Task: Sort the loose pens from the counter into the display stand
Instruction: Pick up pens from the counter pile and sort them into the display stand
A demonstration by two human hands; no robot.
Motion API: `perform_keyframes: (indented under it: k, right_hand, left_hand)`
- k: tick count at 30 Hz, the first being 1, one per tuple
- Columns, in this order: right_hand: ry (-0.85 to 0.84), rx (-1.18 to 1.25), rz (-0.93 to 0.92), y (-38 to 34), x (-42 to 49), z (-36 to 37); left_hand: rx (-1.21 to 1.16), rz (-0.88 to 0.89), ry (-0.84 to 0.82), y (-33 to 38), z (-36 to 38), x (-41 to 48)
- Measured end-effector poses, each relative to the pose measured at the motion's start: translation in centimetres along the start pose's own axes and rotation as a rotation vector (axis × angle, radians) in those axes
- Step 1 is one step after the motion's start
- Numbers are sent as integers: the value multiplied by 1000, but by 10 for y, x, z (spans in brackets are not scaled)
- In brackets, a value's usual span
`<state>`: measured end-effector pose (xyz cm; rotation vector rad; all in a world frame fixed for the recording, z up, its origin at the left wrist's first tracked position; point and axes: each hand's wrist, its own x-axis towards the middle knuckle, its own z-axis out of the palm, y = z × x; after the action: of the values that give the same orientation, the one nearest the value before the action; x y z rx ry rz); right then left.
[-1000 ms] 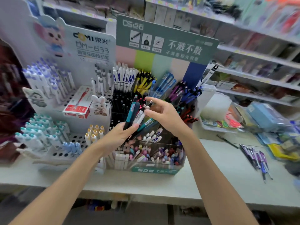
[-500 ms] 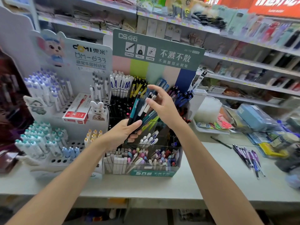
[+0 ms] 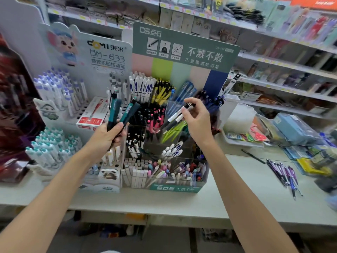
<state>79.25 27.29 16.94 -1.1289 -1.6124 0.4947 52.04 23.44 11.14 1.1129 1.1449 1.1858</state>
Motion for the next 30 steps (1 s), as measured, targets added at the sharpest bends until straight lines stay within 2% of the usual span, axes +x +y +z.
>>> perform_keyframes:
  k: [9, 14, 20, 25, 28, 30]
  right_hand:
    - [-206, -199, -156, 8, -25, 88]
    - [-403, -338, -189, 32, -50, 122]
    - [-290, -360, -224, 50, -62, 136]
    - [-500, -438, -213, 47, -73, 130]
    - [-352, -311, -256, 27, -64, 112]
    - [-181, -52, -96, -1, -49, 96]
  left_hand:
    - [-61, 4, 63, -7, 4, -11]
    - [-55, -27, 111, -13, -7, -19]
    - [-30, -37, 126, -18, -11, -24]
    - [-67, -47, 97, -17, -5, -24]
    - [-69, -51, 68, -14, 2, -23]
    - [-66, -52, 42, -11, 9, -21]
